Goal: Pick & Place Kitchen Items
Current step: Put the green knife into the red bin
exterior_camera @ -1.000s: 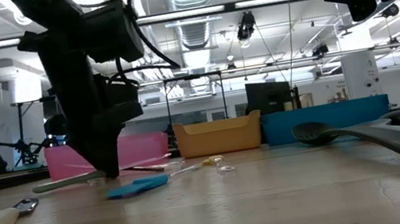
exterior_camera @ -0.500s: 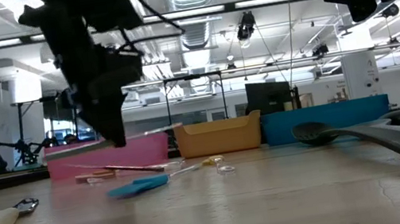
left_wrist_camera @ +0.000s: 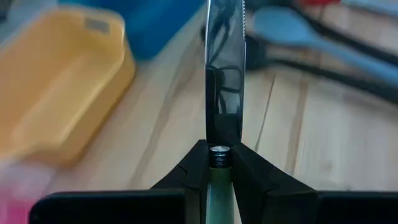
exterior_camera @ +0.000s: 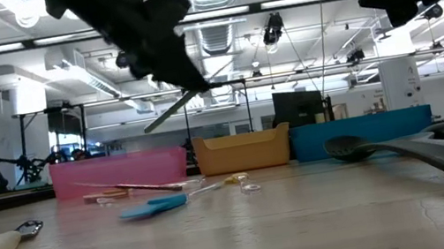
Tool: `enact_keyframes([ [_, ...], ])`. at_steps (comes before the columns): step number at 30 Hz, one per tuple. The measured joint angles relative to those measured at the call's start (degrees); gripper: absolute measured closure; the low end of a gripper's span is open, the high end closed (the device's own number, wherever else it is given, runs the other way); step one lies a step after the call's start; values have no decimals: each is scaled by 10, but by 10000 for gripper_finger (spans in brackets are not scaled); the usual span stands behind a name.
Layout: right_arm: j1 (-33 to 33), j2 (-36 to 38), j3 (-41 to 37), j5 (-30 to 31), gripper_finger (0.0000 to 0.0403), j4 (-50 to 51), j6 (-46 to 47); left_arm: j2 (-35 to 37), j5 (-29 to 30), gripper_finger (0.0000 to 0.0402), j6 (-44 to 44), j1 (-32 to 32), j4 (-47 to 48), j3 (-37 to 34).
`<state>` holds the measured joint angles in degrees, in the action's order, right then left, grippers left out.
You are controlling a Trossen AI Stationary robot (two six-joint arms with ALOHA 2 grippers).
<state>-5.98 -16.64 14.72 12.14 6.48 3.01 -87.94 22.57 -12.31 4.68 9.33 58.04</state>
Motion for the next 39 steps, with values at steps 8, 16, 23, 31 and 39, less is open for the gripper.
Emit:
enact_keyframes([
  [8,0,-18,-5,0,394,3,0,-1,-6,352,123,-14,-138,-1],
  [16,0,-48,-7,0,394,3,0,11,-7,352,165,-84,-69,-1],
  [23,0,-64,-7,0,394,1,0,19,-6,352,152,-188,81,16],
  [31,0,-68,-7,36,394,-8,0,23,64,352,168,-272,313,104],
  [39,0,-68,-7,45,394,-19,3,23,70,352,171,-354,381,131],
])
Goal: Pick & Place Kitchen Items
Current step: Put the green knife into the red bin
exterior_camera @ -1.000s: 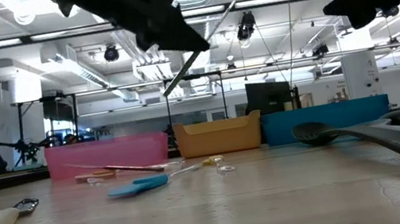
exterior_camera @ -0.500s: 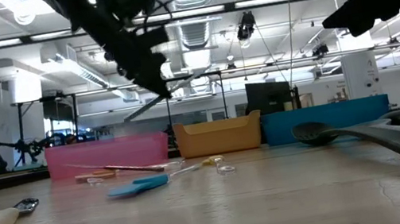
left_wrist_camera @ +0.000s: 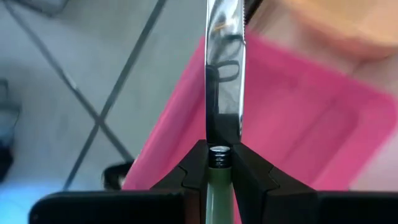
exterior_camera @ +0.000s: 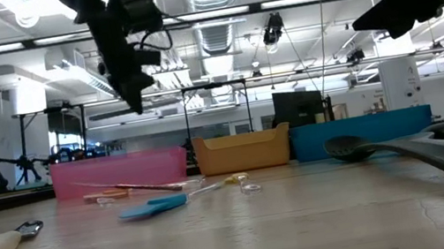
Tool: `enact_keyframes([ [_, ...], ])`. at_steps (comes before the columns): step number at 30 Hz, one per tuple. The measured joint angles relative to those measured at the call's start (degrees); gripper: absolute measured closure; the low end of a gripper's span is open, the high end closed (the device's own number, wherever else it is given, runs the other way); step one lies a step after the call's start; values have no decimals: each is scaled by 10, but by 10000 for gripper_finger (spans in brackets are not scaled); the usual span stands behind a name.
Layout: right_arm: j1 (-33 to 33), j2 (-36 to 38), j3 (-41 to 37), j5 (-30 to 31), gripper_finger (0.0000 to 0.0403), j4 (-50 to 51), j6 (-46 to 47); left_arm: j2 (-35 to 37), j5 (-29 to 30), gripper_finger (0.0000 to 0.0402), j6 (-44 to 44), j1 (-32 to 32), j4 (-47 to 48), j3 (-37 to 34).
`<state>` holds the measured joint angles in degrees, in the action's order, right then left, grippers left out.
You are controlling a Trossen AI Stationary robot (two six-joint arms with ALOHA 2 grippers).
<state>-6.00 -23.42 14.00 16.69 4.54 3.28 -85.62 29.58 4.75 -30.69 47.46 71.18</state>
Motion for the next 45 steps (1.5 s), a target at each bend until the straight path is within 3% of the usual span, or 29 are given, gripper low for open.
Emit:
enact_keyframes([
  [8,0,0,0,0,394,-1,-4,-2,-29,352,-7,-62,19,-14],
  [18,0,0,-3,0,394,-2,-4,-3,-36,352,38,-86,-107,-130],
  [23,0,0,-3,0,394,-2,-4,-3,-82,352,37,-105,-144,-168],
  [27,0,0,-3,0,394,-5,-4,-6,-86,352,38,-113,-165,-191],
  [31,0,0,-3,0,394,-5,-4,-27,-126,352,47,-117,-175,-198],
  [45,0,0,-11,0,394,-6,-2,-131,-180,348,46,-120,-161,-145],
])
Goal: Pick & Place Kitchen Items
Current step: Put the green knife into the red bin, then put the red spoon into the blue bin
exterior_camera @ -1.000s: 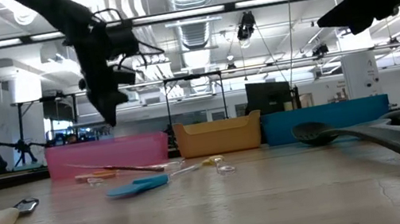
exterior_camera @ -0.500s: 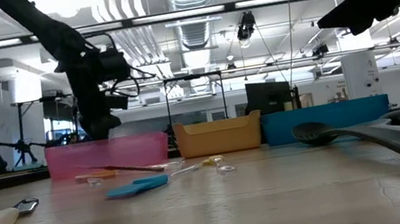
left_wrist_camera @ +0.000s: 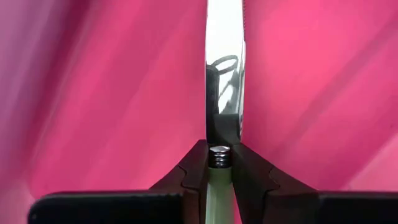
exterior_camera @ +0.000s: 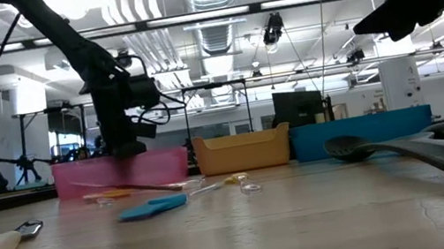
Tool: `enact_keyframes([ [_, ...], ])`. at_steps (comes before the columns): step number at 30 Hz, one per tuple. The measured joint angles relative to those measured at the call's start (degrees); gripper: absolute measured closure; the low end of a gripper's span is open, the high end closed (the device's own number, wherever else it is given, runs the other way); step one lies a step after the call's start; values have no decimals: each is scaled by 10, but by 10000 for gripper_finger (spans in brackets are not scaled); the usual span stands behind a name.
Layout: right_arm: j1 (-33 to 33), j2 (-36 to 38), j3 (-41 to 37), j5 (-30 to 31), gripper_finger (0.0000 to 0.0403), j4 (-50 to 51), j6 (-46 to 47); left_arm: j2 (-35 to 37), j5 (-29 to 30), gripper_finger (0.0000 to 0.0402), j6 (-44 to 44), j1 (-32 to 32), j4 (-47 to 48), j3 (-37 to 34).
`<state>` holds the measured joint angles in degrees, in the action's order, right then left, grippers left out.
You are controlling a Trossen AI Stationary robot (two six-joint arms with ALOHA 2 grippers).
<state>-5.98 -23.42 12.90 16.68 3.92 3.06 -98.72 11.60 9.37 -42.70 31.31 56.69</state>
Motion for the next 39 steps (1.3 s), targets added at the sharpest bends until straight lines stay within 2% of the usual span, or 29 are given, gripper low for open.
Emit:
enact_keyframes([
  [13,0,0,-17,0,394,0,0,7,10,295,-1,0,7,2],
  [22,0,0,-12,0,394,0,0,54,39,286,-12,3,146,70],
  [29,0,0,-12,0,394,0,-2,134,37,292,-76,28,228,120],
  [39,0,0,-12,-1,394,-19,22,309,38,301,-171,154,192,91],
])
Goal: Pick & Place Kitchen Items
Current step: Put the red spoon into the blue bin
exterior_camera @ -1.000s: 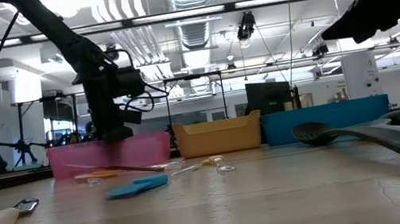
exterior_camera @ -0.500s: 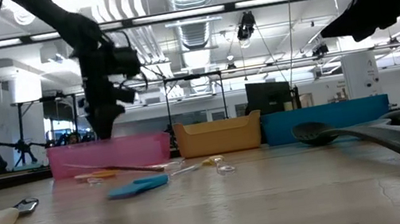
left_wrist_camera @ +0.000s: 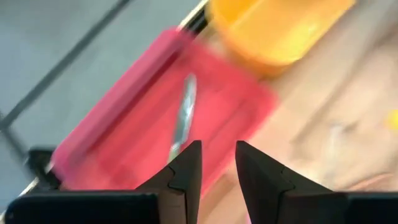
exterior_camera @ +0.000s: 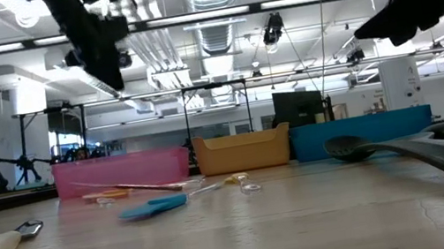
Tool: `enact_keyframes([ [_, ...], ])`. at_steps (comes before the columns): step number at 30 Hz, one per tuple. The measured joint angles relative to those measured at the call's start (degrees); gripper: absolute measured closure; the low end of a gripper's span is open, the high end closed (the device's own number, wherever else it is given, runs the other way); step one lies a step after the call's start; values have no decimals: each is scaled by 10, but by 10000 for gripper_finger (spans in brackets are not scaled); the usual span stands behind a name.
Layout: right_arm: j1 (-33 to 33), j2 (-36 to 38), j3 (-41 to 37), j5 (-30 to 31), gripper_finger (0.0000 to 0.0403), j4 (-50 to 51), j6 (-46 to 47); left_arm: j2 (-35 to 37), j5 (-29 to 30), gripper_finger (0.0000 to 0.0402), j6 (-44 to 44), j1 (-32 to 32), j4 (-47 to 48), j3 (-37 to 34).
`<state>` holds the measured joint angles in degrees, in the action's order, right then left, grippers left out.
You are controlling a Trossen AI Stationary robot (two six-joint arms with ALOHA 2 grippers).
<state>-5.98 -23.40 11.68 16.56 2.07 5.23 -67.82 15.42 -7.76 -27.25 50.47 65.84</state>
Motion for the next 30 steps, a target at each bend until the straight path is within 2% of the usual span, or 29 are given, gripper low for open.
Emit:
enact_keyframes([
  [7,0,0,0,-42,394,-38,9,95,57,302,-41,138,-140,-80],
  [12,0,-1,1,-47,394,-44,-6,137,125,303,-45,250,-284,-178],
  [16,0,-12,12,-50,394,-39,-36,153,143,303,-43,327,-423,-256],
  [21,-9,-72,45,-53,394,-35,-63,154,143,303,-7,388,-573,-328],
  [24,-24,-131,79,-56,394,-19,-77,158,144,305,13,399,-617,-340],
  [27,-47,-199,125,-11,394,22,-67,167,147,305,17,401,-624,-340],
  [30,-66,-271,187,77,394,97,25,174,147,306,17,401,-623,-340],
])
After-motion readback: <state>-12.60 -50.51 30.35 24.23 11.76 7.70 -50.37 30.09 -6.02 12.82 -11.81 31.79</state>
